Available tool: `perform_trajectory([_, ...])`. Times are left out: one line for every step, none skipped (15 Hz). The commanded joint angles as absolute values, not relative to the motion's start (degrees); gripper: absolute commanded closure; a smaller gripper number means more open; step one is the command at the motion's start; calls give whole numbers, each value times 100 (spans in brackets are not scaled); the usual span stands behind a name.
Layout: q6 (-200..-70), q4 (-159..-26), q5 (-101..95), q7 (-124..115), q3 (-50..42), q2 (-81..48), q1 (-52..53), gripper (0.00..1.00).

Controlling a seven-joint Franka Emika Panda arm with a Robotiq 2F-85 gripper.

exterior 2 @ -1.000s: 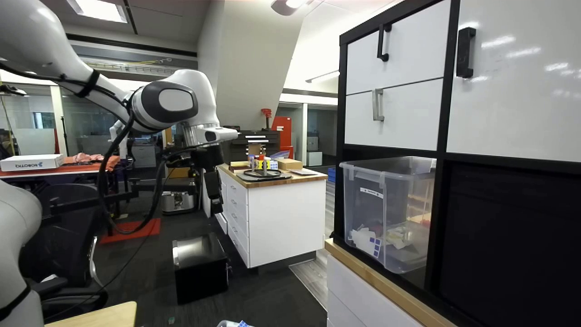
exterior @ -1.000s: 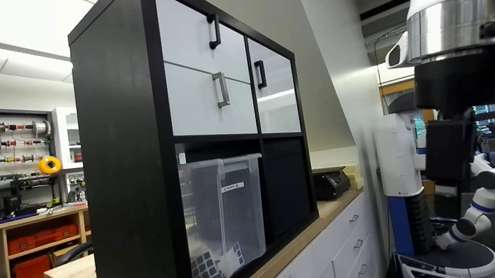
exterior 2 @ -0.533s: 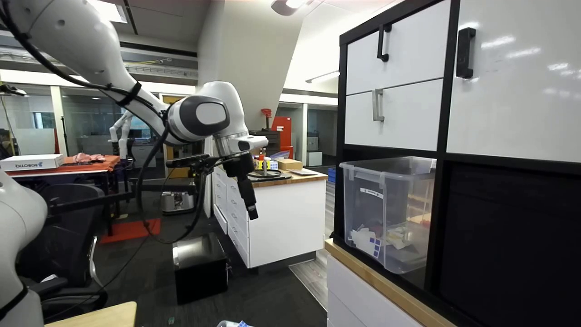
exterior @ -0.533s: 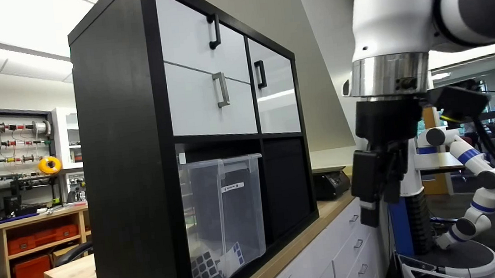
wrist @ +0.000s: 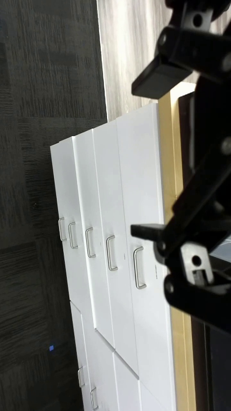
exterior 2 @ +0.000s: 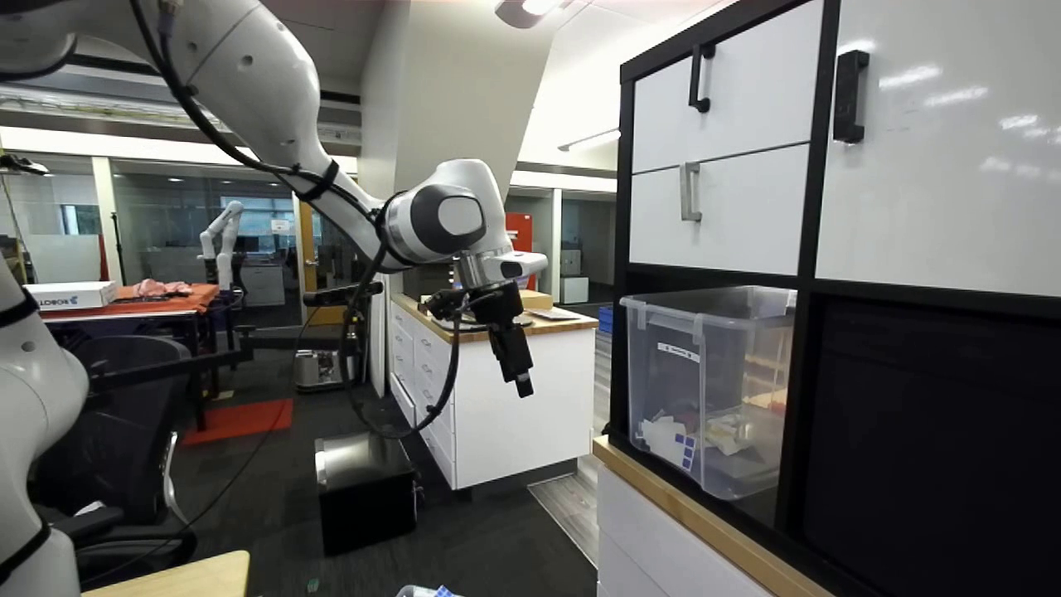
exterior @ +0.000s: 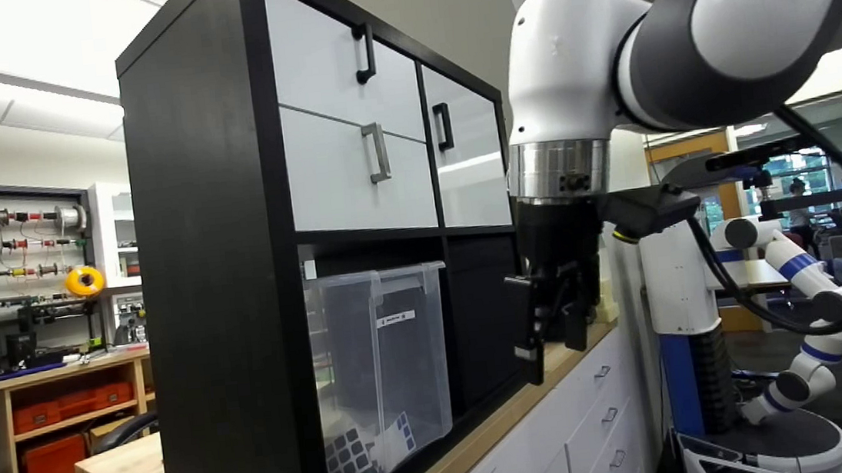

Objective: Pull out the storage bucket slightly under the drawers

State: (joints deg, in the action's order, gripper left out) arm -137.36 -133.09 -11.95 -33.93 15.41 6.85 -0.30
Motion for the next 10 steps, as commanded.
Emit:
perform_trajectory([-13755,-12590,-1399,-3252,1201,-5,96,0])
perform_trajectory([-13744,-12418,-1423,-3200,1117,-160,121,0])
perform_trajectory([-13733,-12255,-1444,-3141,1035,-300,148,0])
perform_trajectory([-13719,-12093,-1446,-3054,955,-434,176,0])
perform_trajectory([-13709,-11945,-1436,-2965,878,-555,206,0])
perform_trajectory([-13698,-11796,-1422,-2892,800,-667,242,0])
perform_trajectory([-13689,-11667,-1404,-2808,731,-762,279,0])
perform_trajectory([-13659,-11565,-1356,-2744,674,-818,313,0])
perform_trajectory([-13733,-11869,-1295,-2858,637,-629,365,0])
perform_trajectory([-13733,-11764,-1291,-2814,596,-714,381,0])
